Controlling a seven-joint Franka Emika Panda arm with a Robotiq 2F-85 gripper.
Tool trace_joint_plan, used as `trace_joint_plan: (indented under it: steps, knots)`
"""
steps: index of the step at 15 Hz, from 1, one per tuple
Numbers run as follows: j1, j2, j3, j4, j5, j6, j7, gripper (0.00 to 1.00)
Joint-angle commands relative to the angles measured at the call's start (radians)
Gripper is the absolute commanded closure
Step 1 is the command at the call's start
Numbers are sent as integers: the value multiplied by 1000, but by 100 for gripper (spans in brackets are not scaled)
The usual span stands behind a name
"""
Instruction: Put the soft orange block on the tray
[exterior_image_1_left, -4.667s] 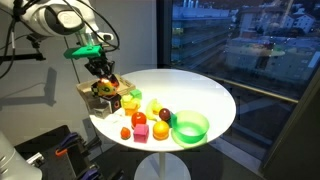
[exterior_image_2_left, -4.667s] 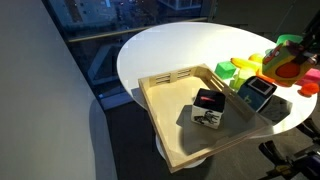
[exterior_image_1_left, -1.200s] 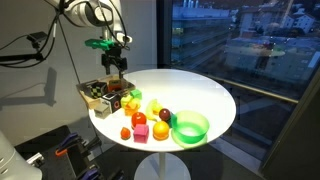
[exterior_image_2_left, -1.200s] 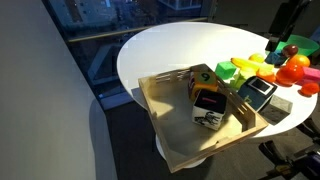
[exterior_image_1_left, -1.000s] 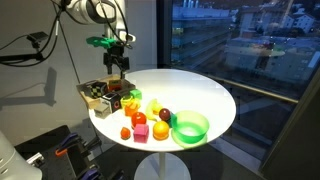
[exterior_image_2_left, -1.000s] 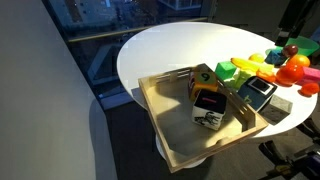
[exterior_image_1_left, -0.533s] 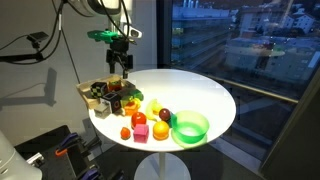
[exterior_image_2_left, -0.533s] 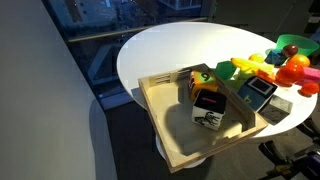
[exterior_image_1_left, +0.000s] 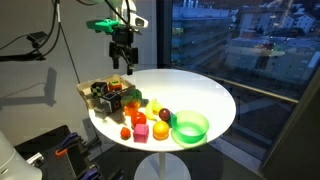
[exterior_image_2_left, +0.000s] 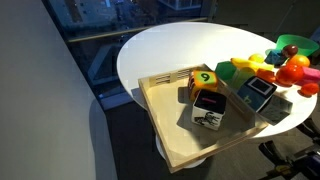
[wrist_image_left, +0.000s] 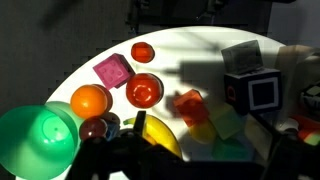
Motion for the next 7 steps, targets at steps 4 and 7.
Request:
trace_joint_plan:
  steps: [4,7]
  knots:
    - [-10,-37,-25,0,1,-2,-37,0]
    - [-10,-39,-26,-3,1,-2,-39,0]
